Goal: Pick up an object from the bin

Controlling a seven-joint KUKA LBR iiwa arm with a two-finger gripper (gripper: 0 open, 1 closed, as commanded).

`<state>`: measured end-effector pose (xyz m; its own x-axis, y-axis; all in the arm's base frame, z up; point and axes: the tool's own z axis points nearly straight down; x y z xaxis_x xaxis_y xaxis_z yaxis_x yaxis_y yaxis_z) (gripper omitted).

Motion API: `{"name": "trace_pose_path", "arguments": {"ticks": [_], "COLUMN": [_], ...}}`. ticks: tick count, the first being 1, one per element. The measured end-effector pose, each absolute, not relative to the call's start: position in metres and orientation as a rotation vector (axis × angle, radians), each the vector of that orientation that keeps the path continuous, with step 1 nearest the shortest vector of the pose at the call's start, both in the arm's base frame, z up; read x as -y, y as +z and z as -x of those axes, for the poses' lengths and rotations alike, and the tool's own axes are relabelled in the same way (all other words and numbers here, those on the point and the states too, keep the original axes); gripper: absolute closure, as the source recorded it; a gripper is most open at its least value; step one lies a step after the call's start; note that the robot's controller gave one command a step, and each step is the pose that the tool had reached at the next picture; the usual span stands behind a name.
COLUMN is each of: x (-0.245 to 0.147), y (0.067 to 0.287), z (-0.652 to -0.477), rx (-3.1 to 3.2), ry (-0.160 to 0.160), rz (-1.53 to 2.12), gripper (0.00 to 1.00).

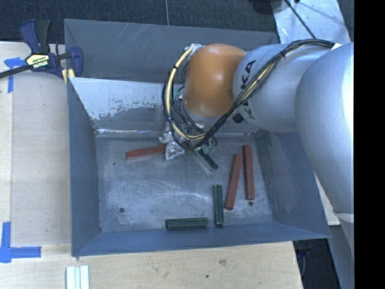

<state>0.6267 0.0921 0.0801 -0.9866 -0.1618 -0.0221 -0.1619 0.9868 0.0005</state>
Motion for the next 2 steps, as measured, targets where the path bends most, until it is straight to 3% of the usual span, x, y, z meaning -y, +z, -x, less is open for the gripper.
{"name": "trace_pose_path", "arguments": {"ticks": [1,2], "x": [-0.092,-0.095], "y": [0.08,0.258], "z": [-0.627,-0.626], "rx": [-3.11,-3.118], "ry": [0.004,0.001], "rz": [0.252,0.272], "gripper": [1.0,1.0]}}
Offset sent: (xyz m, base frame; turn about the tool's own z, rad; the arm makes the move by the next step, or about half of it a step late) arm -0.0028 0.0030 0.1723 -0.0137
